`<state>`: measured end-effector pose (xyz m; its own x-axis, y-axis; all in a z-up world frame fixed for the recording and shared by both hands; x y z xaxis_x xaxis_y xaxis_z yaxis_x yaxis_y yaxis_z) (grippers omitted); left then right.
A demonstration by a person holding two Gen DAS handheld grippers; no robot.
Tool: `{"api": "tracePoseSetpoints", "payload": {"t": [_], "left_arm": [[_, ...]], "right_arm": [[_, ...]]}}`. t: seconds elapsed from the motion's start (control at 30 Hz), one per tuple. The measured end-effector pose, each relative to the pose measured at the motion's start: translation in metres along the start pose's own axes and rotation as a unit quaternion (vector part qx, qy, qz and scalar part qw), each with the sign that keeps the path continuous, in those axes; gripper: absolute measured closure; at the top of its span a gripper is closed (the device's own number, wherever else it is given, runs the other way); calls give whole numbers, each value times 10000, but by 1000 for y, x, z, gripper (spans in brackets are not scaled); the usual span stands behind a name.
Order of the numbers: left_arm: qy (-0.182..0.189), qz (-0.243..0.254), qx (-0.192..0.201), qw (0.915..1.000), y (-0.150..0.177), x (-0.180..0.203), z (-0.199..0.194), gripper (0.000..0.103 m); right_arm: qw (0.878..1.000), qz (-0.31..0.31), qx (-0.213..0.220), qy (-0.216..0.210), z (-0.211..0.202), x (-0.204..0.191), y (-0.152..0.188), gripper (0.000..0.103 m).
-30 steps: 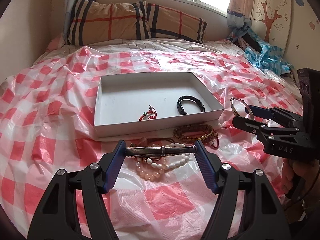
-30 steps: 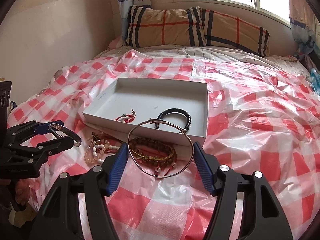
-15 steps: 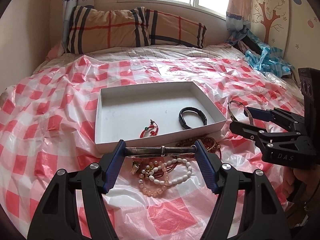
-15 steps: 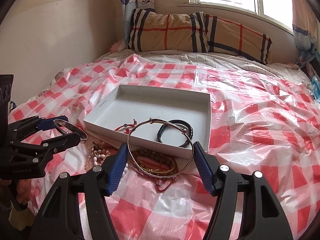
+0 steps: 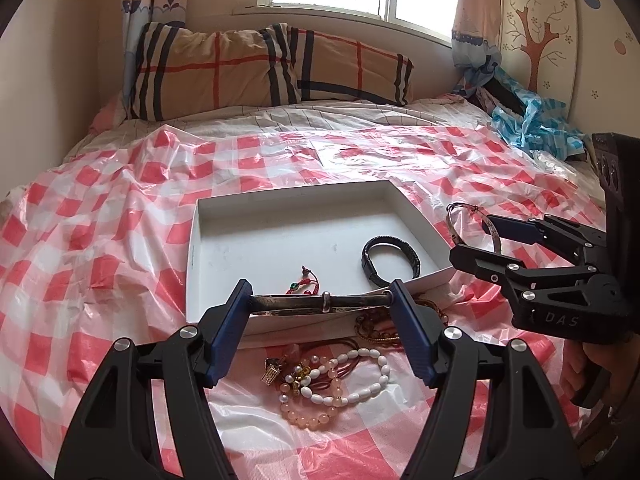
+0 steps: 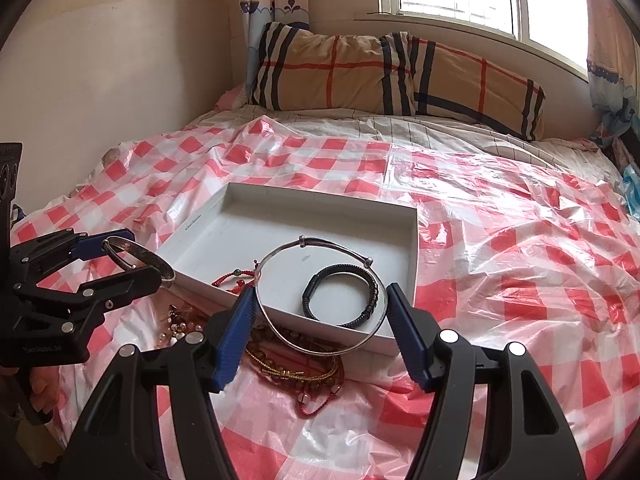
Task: Organize jewelry
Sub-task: 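Carry both bangles into the white box and open both tools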
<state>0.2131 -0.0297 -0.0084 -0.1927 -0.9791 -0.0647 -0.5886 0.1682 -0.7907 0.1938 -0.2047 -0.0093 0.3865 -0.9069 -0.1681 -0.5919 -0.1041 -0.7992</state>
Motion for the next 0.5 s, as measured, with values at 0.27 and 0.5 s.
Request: {"api": "tracePoseSetpoints", "payload": {"t": [0.27,0.5], "left_arm": [[-48,-36,71,10000,-10,-4,15,37],[-95,-110,135,9998,-18,-10,25,37]], "right_arm": [[10000,-78,8,21,14,2,-6,39],[9999,-124,15,47,26,4,-12,39]]}}
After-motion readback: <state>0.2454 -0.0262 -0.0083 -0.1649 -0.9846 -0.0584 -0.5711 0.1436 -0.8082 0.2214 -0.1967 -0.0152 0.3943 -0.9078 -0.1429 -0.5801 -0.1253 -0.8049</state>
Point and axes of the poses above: each gripper's, at about its wrist camera, not at the fingertips, and z roughly the way its jaws point, x to its right, y to its underside, the point moved 2 cm from there along z, roughly the way its jaws point, and after that the axes turned 11 degrees about -y, right-handed, at the moved point
